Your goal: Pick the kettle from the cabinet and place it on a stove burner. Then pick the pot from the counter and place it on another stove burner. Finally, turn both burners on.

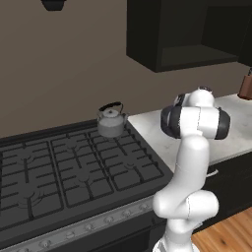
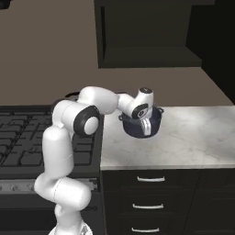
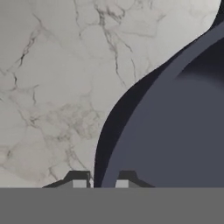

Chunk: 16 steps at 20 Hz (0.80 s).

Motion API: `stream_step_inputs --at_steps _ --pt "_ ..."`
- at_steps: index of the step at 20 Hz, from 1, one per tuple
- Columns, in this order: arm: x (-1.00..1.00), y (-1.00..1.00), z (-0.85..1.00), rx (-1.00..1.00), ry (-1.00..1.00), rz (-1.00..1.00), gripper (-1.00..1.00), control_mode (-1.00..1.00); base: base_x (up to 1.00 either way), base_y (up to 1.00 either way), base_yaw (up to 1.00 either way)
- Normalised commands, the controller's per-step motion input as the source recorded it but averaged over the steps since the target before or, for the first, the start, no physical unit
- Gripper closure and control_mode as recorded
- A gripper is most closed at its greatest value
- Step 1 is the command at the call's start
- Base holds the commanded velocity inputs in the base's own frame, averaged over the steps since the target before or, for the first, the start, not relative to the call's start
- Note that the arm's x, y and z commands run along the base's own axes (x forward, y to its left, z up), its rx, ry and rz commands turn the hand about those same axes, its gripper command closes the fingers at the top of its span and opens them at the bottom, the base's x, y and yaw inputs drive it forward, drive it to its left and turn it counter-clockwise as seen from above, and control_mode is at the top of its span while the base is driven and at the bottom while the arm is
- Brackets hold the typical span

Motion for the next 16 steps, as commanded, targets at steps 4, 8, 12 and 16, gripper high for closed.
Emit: stream_step_inputs --at_steps 4,8,12,16 --pt "-0.07 0.0 0.22 0.0 -0.01 0.0 1.0 -1.0 0.0 0.0 0.0" --pt "-0.15 0.0 0.31 0.0 0.0 0.0 1.0 -1.0 0.0 0.0 0.0" --pt "-0.32 0.0 0.3 0.0 -0.03 0.0 1.0 -1.0 0.0 0.0 0.0" --pt "-0.47 0.0 0.3 0.0 -0.06 0.0 1.0 -1.0 0.0 0.0 0.0"
